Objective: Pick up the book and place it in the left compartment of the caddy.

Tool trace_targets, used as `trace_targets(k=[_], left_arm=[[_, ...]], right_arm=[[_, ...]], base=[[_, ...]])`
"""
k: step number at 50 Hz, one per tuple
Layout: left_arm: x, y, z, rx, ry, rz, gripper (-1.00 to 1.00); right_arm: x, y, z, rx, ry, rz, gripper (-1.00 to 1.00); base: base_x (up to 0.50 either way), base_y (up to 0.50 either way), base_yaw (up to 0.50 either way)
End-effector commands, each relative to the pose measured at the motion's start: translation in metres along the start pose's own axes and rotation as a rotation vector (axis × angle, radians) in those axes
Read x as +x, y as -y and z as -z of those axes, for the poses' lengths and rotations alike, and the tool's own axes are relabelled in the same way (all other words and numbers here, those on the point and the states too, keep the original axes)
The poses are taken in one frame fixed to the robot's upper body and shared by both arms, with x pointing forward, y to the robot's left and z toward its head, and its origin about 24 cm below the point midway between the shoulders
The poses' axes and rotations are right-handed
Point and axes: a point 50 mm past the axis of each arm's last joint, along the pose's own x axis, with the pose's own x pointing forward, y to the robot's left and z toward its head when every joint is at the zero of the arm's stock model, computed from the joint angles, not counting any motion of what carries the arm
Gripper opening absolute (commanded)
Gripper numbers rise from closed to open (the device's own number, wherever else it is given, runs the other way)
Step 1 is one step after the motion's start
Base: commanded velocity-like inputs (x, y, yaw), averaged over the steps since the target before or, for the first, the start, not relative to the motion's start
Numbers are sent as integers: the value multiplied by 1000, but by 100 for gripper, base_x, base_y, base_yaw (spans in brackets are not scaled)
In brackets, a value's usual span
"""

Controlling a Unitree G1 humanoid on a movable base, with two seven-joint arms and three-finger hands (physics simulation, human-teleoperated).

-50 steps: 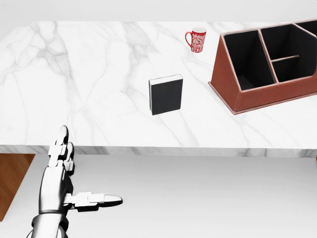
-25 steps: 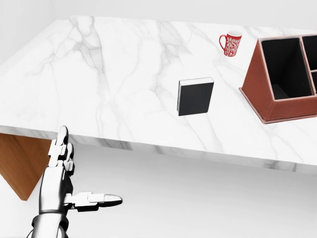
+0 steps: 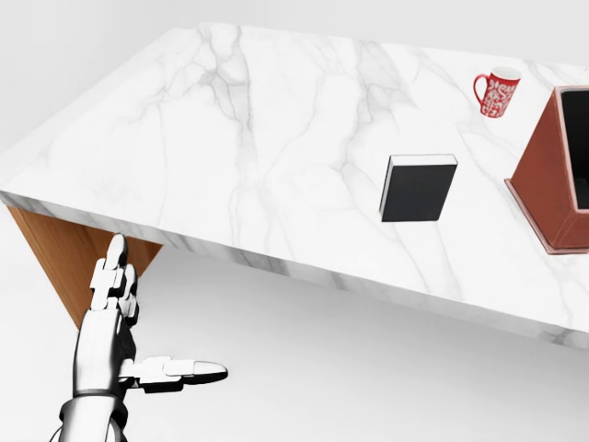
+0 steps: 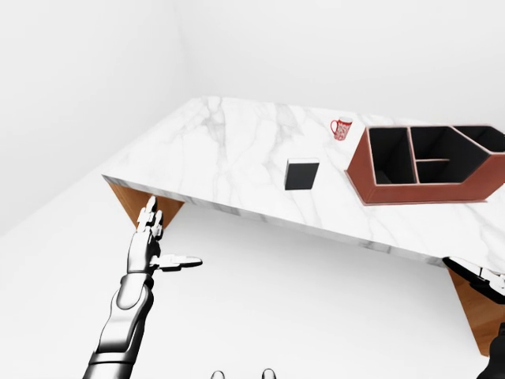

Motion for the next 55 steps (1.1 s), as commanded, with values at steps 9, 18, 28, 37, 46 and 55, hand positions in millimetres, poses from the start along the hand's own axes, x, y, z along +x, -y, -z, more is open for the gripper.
trace_targets(k=[9,18,28,37,46,55], left_arm=[[0,0,2,0,-11,2,100],[0,0,-1,-1,3,0,100],[-1,0,-2,-1,8,0,100],[-1,0,-2,3,9,1,100],[0,1,-1,5,6,1,100],[0,0,0,9,0,-2,100]], right_arm=[[1,0,-1,-1,3,3,100],[2,2,-2,4,7,15,100],[3,1,0,3,-2,19,100],[3,1,0,4,1,26,100],[3,1,2,7,-6,28,100],[4,2,-1,10,3,33,100]], base=[[0,0,23],[0,0,17],[0,0,4],[2,-4,0],[8,-18,0],[8,-18,0]])
